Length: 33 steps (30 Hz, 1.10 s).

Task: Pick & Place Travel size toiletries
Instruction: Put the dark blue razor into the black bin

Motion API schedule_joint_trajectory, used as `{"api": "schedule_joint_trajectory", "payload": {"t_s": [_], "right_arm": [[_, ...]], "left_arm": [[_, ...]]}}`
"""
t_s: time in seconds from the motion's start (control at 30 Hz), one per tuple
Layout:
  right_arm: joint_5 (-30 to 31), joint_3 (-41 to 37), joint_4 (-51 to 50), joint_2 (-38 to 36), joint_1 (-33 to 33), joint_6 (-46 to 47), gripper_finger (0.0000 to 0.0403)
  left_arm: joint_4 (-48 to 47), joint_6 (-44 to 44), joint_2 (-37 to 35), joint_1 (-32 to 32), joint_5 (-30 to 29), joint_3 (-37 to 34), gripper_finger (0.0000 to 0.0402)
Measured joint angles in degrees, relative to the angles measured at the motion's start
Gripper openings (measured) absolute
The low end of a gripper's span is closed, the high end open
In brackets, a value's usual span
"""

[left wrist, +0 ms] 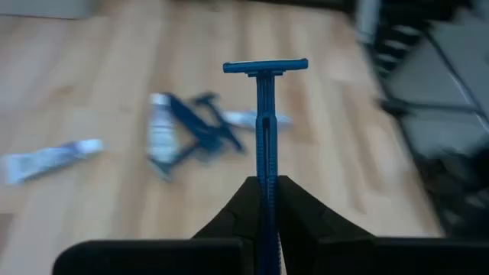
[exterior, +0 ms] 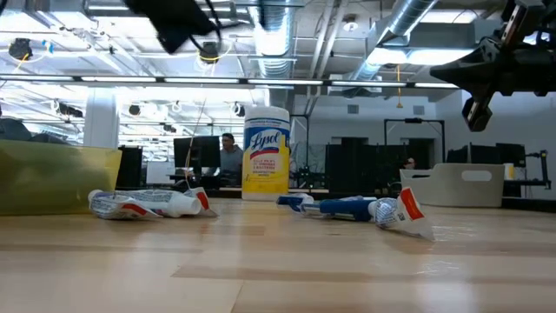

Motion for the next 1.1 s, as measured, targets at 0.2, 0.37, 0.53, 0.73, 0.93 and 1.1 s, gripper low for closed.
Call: {"api": "schedule_joint_trajectory", "payload": {"t_s": [0.2,0.37,0.53,0.73,0.93,1.1], "right_arm": [[0.0,0.0,0.0,0.0,0.0,0.0,0.0],[0.0,0.0,0.0,0.0,0.0,0.0,0.0],[0.0,0.0,0.0,0.0,0.0,0.0,0.0],[0.0,0.0,0.0,0.0,0.0,0.0,0.0],[0.0,0.0,0.0,0.0,0.0,0.0,0.0],[0.0,0.0,0.0,0.0,0.0,0.0,0.0]], "left_arm": [[-6.8,-2.7,-4.4,-12.9,0.9,0.0,0.0016],[-11.3,-12.8,-3.7,-23.1,0.9,0.0,0.0017],[-15.5,-22.4,-2.7,-31.3,0.9,0.0,0.0017],[-17.7,-30.8,-2.6,-38.6,2.3,-2.0,0.0017],[-17.5,-36.0,-2.6,-42.8,3.6,-5.7,0.0017],[-17.3,-36.0,-2.6,-43.1,8.3,-9.3,0.0018]]}}
